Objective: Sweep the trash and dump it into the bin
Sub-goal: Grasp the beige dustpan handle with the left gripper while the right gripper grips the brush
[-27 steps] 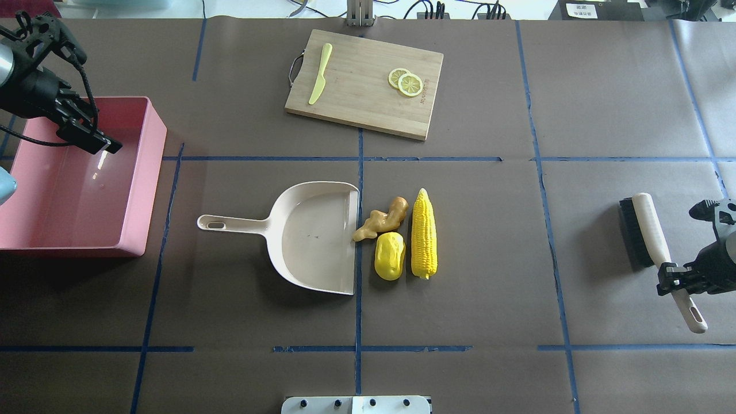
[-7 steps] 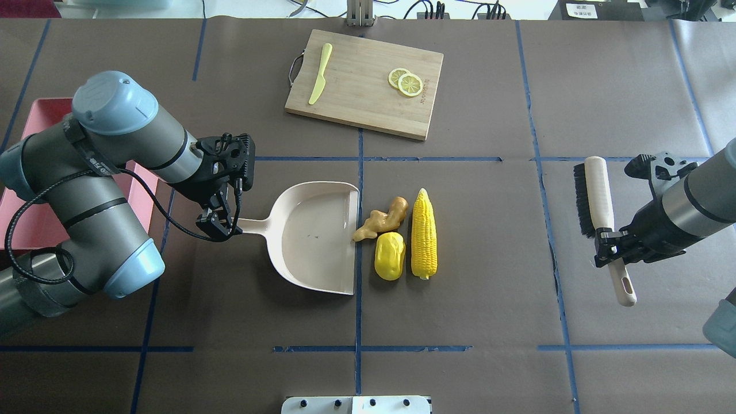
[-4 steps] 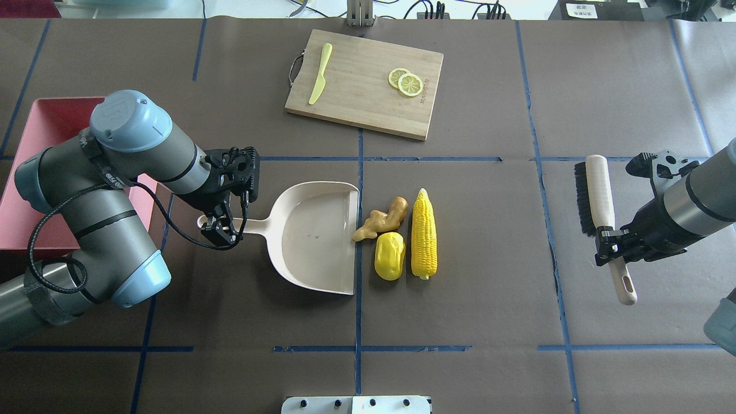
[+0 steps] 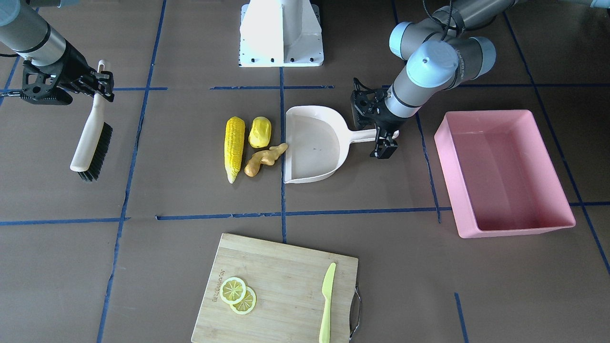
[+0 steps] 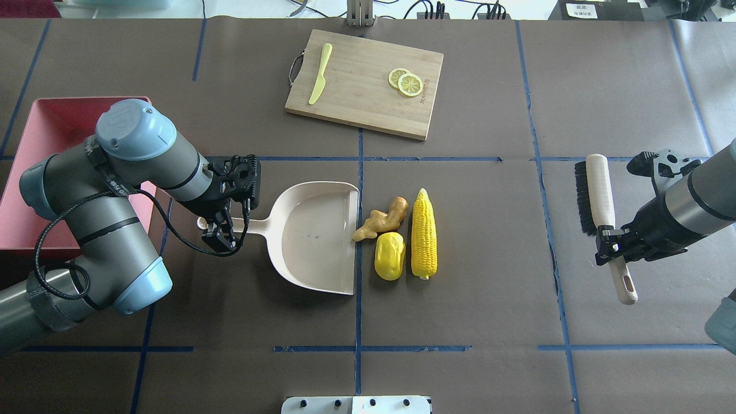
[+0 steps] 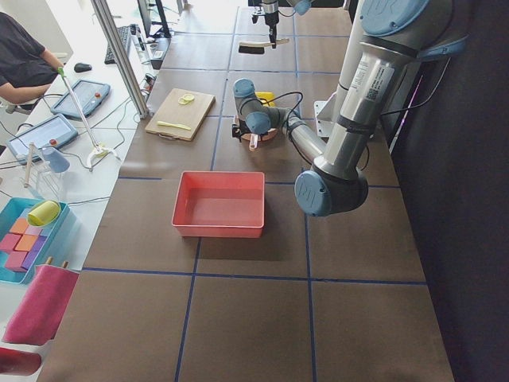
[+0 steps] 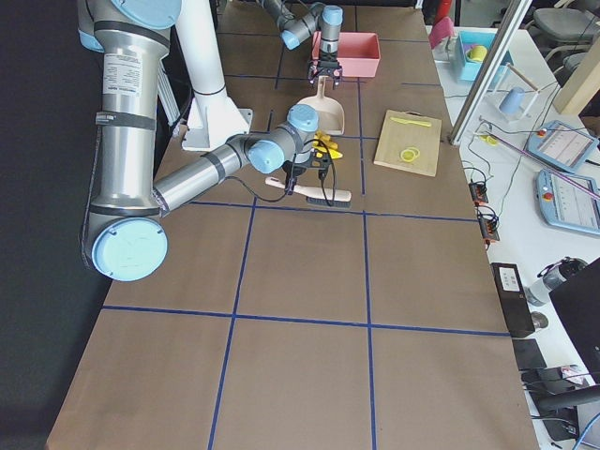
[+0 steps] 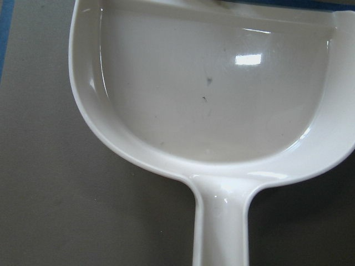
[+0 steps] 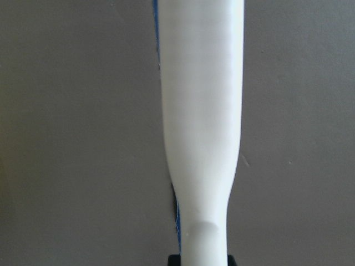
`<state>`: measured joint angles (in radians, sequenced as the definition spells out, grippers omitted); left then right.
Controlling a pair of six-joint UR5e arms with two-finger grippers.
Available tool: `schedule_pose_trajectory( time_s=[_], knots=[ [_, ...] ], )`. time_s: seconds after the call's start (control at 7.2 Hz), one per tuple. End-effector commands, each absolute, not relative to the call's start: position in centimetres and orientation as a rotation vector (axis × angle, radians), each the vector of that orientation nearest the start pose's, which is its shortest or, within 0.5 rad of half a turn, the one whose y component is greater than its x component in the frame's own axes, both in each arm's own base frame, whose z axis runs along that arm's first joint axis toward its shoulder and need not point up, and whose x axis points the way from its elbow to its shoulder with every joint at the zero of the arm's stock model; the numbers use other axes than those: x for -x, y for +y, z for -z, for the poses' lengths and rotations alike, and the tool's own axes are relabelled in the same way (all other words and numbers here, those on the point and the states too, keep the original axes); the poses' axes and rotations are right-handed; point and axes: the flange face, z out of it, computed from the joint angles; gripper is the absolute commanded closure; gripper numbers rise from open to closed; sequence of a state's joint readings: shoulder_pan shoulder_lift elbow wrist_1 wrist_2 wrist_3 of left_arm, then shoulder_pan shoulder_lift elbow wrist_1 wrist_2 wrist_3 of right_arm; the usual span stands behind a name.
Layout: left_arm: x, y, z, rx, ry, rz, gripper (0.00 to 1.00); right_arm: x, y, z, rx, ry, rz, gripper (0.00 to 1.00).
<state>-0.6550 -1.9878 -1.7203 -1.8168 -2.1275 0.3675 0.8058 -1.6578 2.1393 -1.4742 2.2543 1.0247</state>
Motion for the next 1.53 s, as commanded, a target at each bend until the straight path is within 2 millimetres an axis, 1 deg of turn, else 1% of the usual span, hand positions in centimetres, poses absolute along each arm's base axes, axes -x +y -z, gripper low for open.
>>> schedule_pose_trajectory(
  time_s=[0.0,0.14,0.42,0.69,0.83,1.11,1.25,1.39],
  knots=[
    [-47.1,-43.4,-32.9,-0.658,0.787,-1.428,0.01,25.0,-36.4,-41.2,0.177,-0.857,-0.044,1.00],
    [-47.2,-43.5,-32.8,-0.665,0.775,-1.423,0.00,25.0,-36.4,-41.2,0.176,-0.857,-0.046,1.00],
    [-47.0,-44.3,-32.7,-0.698,0.697,-1.398,0.00,25.0,-36.4,-41.2,0.177,-0.858,-0.045,1.00],
    [-47.1,-44.3,-32.3,-0.703,0.698,-1.397,0.00,25.0,-36.5,-41.2,0.177,-0.858,-0.047,1.00],
    [-47.2,-44.3,-32.3,-0.701,0.701,-1.397,0.05,25.0,-36.5,-41.2,0.177,-0.858,-0.047,1.00],
    [-47.0,-44.1,-32.2,-0.683,0.702,-1.396,0.40,24.8,-36.5,-41.2,0.174,-0.859,-0.049,1.00],
    [-46.7,-43.8,-31.8,-0.659,0.699,-1.396,0.61,24.9,-36.5,-41.2,0.177,-0.859,-0.049,1.00],
    [-46.1,-43.4,-31.4,-0.620,0.690,-1.394,0.90,24.9,-36.5,-41.0,0.182,-0.866,-0.045,1.00]
  ],
)
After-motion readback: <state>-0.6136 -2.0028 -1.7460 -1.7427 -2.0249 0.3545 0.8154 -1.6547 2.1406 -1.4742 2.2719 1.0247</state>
